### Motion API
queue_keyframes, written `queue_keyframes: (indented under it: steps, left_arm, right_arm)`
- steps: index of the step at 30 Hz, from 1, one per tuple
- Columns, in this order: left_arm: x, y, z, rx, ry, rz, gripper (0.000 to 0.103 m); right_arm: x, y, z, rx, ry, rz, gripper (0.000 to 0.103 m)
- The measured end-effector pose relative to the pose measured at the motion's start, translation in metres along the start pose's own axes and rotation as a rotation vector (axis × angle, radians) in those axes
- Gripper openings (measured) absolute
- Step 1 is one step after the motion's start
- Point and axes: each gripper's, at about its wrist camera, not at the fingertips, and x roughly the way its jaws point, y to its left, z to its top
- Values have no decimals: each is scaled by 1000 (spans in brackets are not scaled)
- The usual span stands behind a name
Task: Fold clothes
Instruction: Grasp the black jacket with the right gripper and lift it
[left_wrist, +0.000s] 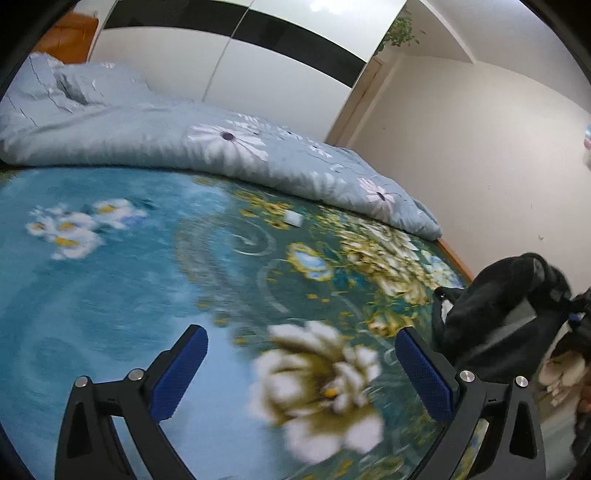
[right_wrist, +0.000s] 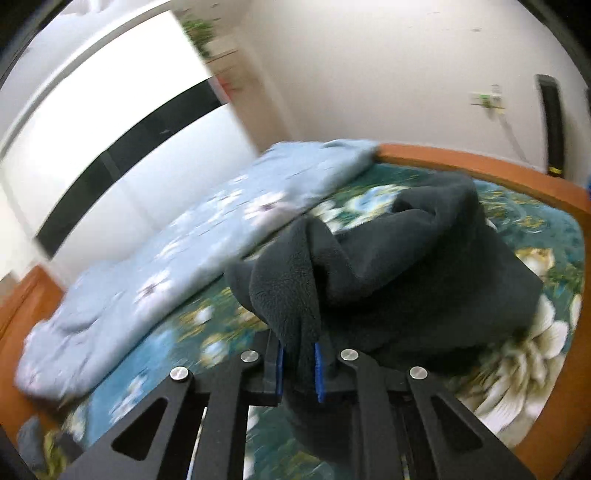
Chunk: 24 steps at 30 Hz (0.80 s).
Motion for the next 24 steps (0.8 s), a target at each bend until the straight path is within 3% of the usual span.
queue_keyframes:
  steps: [7, 8, 9, 11, 13, 17, 20, 24]
  left_arm:
    - [-98, 80, 34, 37, -118, 123, 103]
    - [-113, 92, 38, 37, -134, 139, 103]
    - [-125, 104, 40, 37, -149, 155, 103]
    - [-151, 128, 45, 37, -178, 188, 103]
    - [-176, 151, 48, 39, -196, 239, 103]
    - [-211, 192, 39, 25, -192, 305, 103]
    - [-214, 208, 30, 21, -149, 308, 103]
    - [-198, 207, 20, 35, -79, 255, 103]
  right_arm:
    - [-27, 134, -43, -177, 75, 197, 12]
    - [-30, 156, -50, -207, 79, 242, 11]
    - [-33, 179, -54, -233, 80, 317, 1]
    - [-46, 228, -63, -305, 58, 434, 0]
    - [-60, 280, -74, -408, 21, 491, 0]
    - [-47, 345, -101, -495, 98, 489, 0]
    - [-30, 348, -115, -501, 145, 466, 0]
    - [-12, 302, -122, -471, 192, 362, 0]
